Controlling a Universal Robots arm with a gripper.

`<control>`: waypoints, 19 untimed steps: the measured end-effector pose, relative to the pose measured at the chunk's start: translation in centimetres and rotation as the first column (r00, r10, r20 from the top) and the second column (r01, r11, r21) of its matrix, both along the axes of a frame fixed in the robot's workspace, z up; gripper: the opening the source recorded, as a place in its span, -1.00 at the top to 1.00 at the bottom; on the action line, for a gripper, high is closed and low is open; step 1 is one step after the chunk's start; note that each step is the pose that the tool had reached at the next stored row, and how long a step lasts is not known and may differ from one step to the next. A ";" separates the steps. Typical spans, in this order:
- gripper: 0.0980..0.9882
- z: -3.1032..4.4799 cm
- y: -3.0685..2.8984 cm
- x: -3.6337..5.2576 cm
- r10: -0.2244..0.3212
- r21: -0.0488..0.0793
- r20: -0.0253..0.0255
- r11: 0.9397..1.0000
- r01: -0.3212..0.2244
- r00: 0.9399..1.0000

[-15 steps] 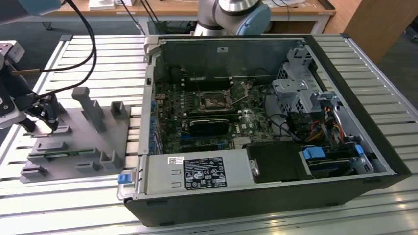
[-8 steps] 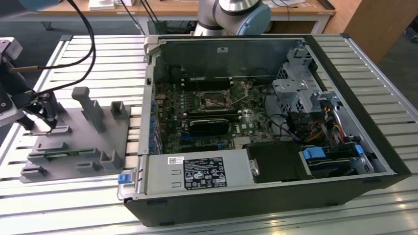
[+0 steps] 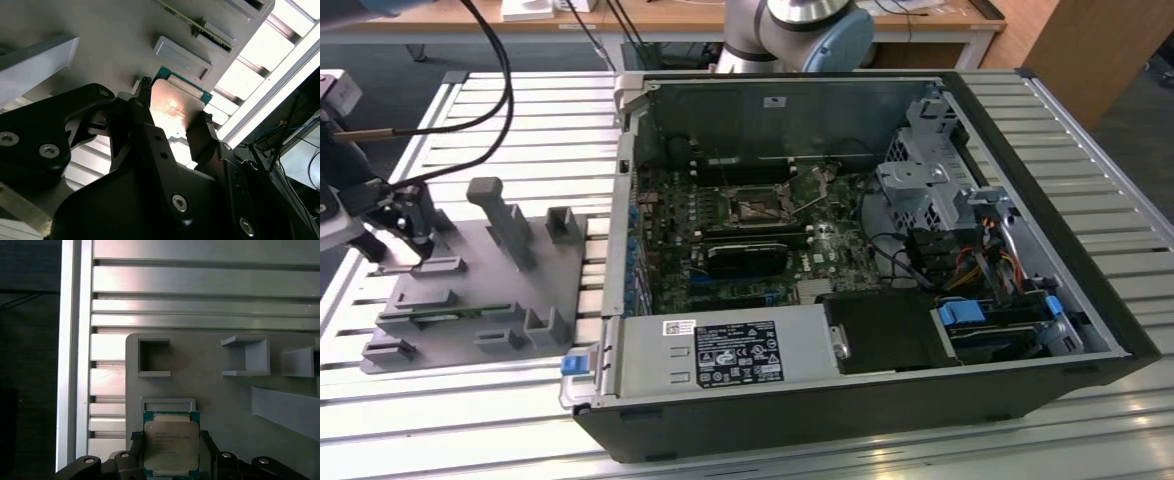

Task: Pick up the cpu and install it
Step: 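Pick up the cpu and move it towards the insertion slot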

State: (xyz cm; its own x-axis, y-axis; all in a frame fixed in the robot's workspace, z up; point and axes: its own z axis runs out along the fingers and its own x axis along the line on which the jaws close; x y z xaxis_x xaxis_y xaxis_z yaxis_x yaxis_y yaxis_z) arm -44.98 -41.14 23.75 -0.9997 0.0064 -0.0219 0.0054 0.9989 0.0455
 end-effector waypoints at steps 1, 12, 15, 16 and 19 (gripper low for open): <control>0.02 0.06 0.00 0.00 0.000 0.000 0.000 1.000 0.000 1.000; 0.02 1.26 0.00 0.00 0.000 0.001 0.000 1.000 0.000 1.000; 0.02 1.65 0.00 0.00 0.000 0.001 0.000 1.000 0.000 1.000; 0.02 1.78 0.00 0.00 0.000 0.001 0.000 1.000 0.000 1.000; 0.02 2.20 0.00 0.00 0.000 0.001 0.000 1.000 0.000 1.000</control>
